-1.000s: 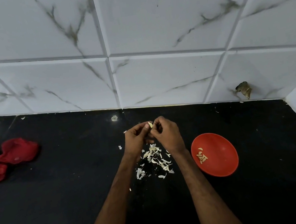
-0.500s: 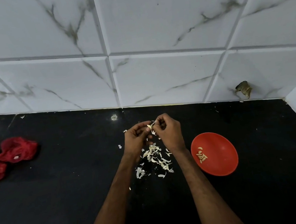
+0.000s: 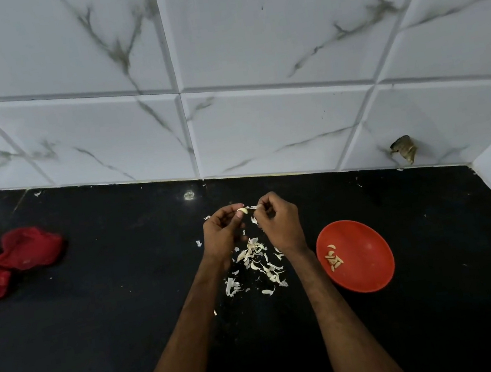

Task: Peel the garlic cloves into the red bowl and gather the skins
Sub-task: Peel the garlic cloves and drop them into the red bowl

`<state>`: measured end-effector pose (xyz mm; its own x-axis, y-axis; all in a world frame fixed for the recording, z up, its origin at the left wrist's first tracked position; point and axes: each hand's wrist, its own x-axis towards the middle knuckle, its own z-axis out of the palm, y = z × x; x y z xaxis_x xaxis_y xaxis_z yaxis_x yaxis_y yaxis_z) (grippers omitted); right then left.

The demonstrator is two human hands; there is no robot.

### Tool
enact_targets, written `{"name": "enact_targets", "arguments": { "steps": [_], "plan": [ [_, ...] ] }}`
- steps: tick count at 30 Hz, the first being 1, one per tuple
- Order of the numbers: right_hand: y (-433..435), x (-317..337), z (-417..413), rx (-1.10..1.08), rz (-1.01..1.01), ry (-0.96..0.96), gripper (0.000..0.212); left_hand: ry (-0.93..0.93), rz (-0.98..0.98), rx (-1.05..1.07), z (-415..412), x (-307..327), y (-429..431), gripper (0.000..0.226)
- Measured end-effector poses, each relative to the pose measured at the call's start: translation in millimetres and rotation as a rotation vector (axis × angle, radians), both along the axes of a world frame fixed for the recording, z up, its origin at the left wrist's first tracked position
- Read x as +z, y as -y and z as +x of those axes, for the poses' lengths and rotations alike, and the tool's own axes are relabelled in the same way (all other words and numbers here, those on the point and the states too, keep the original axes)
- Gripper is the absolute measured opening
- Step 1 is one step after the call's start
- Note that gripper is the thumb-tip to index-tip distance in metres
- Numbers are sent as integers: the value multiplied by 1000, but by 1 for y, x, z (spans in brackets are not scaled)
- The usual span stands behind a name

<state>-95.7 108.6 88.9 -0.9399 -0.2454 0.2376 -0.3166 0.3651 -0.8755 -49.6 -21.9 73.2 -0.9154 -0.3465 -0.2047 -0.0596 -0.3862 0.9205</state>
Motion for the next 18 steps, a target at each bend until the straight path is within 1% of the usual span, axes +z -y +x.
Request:
{"name": "enact_targets", "arguments": {
  "steps": [8,13,14,17,18],
  "plan": [
    [-3,-8,2,-32,-14,0,10,-3,-13,30,-2,-7,5,13],
    [-2,-12,0,-79,19,-13,24,-4,-85,31,-1,-6,5,13],
    [-1,-11,0,-71,31,-26,23,-7,-100,24,-1,-6,5,13],
    [1,-9,-3,19,17,-47,8,-23,-149,8,-1,-4,3,13],
    [2,-9,-3,52,6,-45,13,-28,-165,5,-1,-3,2,13]
  ]
}}
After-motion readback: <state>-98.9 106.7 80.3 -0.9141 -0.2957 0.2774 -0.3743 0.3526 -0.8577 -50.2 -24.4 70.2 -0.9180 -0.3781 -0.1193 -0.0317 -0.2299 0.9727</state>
